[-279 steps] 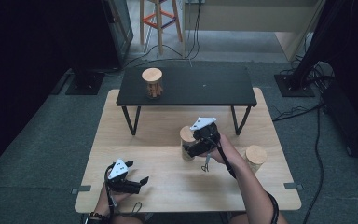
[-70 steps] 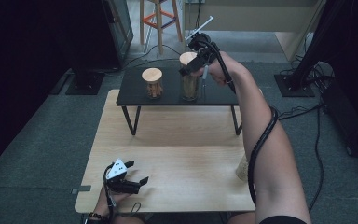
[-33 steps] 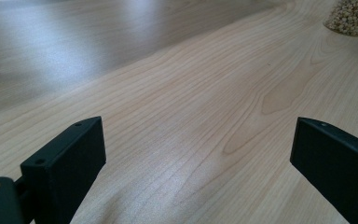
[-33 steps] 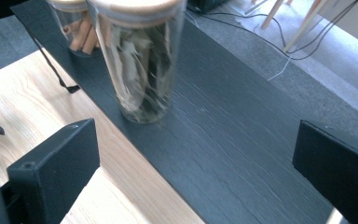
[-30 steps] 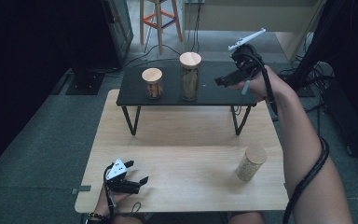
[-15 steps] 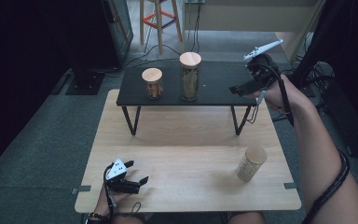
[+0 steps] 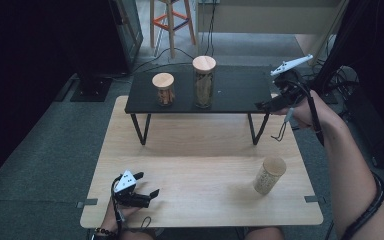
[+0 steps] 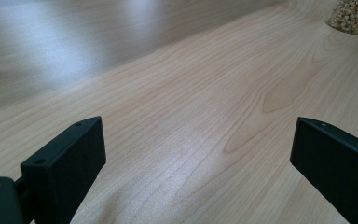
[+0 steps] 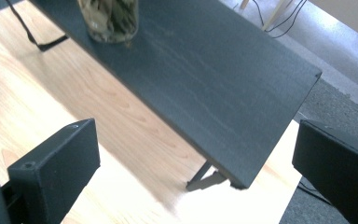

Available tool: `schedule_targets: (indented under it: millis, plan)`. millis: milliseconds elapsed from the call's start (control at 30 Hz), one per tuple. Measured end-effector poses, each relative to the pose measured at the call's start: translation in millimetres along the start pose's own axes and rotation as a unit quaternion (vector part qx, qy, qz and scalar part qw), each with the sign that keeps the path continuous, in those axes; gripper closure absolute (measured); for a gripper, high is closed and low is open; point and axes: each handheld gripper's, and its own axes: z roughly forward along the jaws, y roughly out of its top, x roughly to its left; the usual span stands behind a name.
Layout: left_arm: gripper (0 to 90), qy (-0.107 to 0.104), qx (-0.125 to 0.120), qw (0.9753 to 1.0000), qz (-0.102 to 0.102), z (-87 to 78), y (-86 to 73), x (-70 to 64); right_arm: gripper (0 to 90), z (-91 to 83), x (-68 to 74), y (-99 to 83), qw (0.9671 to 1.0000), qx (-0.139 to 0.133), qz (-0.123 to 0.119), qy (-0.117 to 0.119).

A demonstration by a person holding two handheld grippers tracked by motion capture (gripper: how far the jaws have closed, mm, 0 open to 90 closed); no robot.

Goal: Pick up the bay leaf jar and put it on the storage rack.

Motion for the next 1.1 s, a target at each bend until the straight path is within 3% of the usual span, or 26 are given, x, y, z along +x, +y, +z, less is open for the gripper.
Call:
schedule_targets:
  millis: [367, 1100]
  plan:
    - [3.4, 0.000, 0.002, 1.0000, 0.001, 0.1, 0.6, 0.1, 0.3, 2.1, 1.8, -33.7, 1.0000, 0.008, -0.001, 0.005]
    - [3.4, -0.001, 0.005, 1.0000, 0.003, 0.6, 1.8, 0.1, 0.3, 9.3, 19.2, -74.6, 0.9995, 0.014, -0.027, 0.002]
